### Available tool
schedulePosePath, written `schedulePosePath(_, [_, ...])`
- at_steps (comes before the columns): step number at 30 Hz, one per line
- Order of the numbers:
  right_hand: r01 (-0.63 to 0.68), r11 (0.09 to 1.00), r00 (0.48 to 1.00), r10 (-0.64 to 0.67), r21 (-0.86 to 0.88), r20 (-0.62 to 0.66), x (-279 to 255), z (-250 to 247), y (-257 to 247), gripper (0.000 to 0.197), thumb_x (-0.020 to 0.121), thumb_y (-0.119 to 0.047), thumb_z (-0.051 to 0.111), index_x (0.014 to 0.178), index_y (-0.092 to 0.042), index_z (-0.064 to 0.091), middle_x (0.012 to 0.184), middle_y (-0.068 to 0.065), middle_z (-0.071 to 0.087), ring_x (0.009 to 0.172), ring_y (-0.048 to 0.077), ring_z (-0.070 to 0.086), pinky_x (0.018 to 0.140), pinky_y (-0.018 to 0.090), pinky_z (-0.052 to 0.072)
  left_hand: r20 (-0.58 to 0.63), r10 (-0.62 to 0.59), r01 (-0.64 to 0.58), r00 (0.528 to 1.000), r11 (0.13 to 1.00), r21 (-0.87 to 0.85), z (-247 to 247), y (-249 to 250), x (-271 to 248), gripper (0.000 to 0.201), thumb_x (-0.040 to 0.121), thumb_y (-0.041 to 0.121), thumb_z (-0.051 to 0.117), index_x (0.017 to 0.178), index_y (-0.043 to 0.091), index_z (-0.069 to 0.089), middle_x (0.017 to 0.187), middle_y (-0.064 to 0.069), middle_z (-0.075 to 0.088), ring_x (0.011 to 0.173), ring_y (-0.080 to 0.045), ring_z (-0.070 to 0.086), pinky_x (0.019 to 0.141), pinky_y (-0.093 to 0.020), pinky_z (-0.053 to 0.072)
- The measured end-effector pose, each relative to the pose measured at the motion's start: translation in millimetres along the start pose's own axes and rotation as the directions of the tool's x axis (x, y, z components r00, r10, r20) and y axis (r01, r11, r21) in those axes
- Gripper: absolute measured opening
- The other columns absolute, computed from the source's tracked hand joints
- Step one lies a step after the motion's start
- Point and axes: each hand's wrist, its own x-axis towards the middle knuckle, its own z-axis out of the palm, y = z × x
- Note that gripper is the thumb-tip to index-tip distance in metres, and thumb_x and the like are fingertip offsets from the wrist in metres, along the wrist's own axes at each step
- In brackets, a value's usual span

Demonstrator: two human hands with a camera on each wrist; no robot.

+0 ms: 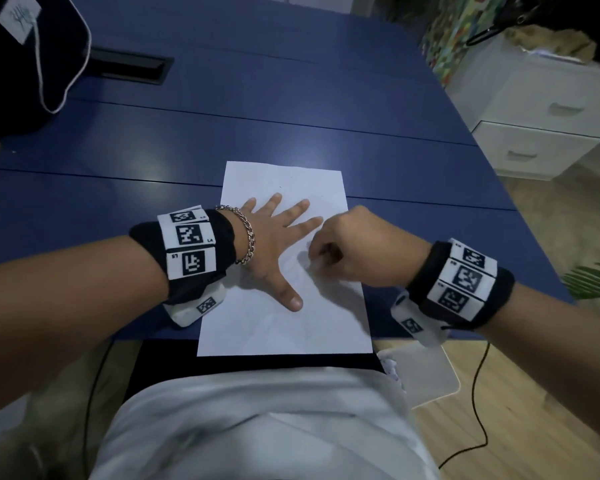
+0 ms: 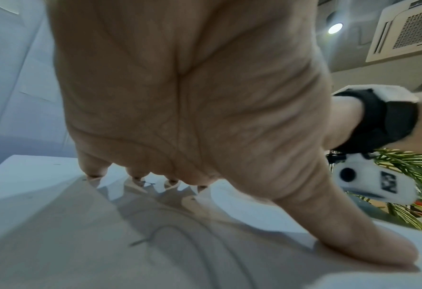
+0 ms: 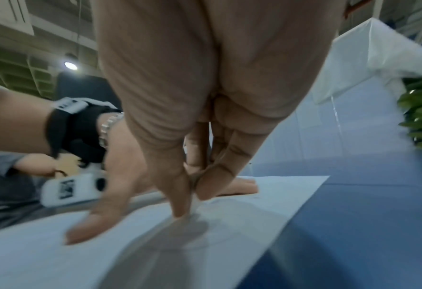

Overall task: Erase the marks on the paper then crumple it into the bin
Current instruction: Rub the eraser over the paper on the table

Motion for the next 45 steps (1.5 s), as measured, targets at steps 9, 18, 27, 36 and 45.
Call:
schedulePosePath(9, [-0.131,0.991,0.985,0.129,-0.012,-0.11,5,-9,19,0.02,0.083,-0.019,0.071,0.102,-0.022,0.081,0.086,-0.009,0.076,0.075,0.01,0.067,0.077,0.034,0.06,0.006,-0.001,0.001,1.0,1.0,-0.002,-1,1,0,0.154,0.05,0.104,0.065,0.155,0.051,-0.035,0.166,0.012,-0.043,0.157,-0.036,-0.033,0.125,-0.068,-0.01])
schedulePosePath(18, [-0.133,0.991,0.982,0.131,-0.005,-0.133,-12,-1,22,0.018,0.086,-0.02,0.071,0.101,-0.022,0.081,0.086,-0.008,0.075,0.072,0.008,0.066,0.072,0.028,0.058,0.035,-0.037,0.036,0.999,0.999,0.04,-11,11,-2,0.146,0.049,0.101,0.07,0.144,0.068,-0.035,0.167,0.006,-0.044,0.157,-0.049,-0.027,0.119,-0.082,0.007])
schedulePosePath(27, [-0.151,0.989,0.982,0.148,-0.012,-0.114,-15,-5,21,0.017,0.085,-0.02,0.069,0.098,-0.022,0.079,0.083,-0.007,0.073,0.074,0.012,0.067,0.072,0.032,0.058,0.06,-0.054,0.053,0.997,0.998,0.028,-14,11,1,0.154,0.042,0.1,0.074,0.147,0.066,-0.033,0.168,0.01,-0.041,0.157,-0.049,-0.026,0.117,-0.084,0.013])
schedulePosePath(36, [-0.149,0.987,0.986,0.144,-0.062,-0.086,-23,-5,21,0.013,0.087,-0.022,0.067,0.095,-0.022,0.078,0.082,-0.007,0.072,0.073,0.016,0.064,0.072,0.039,0.058,0.085,-0.057,0.053,0.995,0.997,0.048,-16,13,0,0.153,0.045,0.099,0.074,0.146,0.066,-0.036,0.164,0.011,-0.047,0.155,-0.05,-0.03,0.117,-0.084,0.012])
schedulePosePath(45, [-0.149,0.986,0.986,0.143,-0.071,-0.079,-30,-5,20,0.012,0.086,-0.021,0.067,0.092,-0.023,0.077,0.081,-0.009,0.068,0.072,0.015,0.061,0.072,0.038,0.057,0.098,-0.058,0.053,0.994,0.997,0.05,-16,13,1,0.154,0.045,0.099,0.075,0.146,0.065,-0.036,0.164,0.009,-0.048,0.154,-0.049,-0.031,0.116,-0.084,0.011])
